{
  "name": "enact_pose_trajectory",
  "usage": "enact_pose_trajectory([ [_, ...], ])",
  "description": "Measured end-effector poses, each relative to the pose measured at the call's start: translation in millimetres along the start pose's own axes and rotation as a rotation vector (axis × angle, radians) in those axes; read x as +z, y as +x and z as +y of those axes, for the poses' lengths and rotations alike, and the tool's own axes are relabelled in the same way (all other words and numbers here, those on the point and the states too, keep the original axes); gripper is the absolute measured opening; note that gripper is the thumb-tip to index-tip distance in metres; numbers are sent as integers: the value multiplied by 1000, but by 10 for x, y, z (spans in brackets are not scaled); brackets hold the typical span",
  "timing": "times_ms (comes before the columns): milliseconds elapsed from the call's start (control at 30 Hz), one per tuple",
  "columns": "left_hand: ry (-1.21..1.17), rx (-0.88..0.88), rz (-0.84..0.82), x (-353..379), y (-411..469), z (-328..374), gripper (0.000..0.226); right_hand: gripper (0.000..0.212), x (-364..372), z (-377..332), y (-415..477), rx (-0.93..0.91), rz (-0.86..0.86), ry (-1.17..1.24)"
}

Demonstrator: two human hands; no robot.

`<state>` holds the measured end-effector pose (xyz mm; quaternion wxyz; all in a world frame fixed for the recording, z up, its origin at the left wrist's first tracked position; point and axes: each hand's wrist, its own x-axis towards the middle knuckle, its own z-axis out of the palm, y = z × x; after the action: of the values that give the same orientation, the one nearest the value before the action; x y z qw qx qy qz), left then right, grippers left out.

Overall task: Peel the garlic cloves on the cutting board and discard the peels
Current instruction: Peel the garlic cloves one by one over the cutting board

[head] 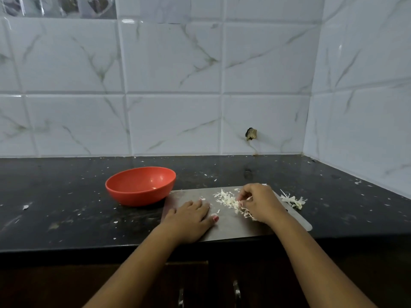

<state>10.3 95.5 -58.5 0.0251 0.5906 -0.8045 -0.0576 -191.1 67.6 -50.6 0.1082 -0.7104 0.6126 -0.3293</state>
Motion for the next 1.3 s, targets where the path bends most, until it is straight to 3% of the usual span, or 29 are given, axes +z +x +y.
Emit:
enact_pose_trajectory([
  [300, -37, 32, -20, 49, 293, 513, 64, 35, -156, 71, 10, 12, 4, 8],
  [400, -109, 61, -43, -10, 372, 620, 61, 30, -225, 95, -23, 22, -7, -3],
  [900, -245, 85, 30, -46, 76, 53, 55, 29, -187, -83, -127, 41, -118, -396],
  [1100, -208, 35, 92, 23, -32, -216, 54, 21, -138, -137, -99, -3, 27, -245],
  [1300, -71, -19, 92, 55, -111, -228, 53, 19, -14, -320, -72, -78, 30, -172],
])
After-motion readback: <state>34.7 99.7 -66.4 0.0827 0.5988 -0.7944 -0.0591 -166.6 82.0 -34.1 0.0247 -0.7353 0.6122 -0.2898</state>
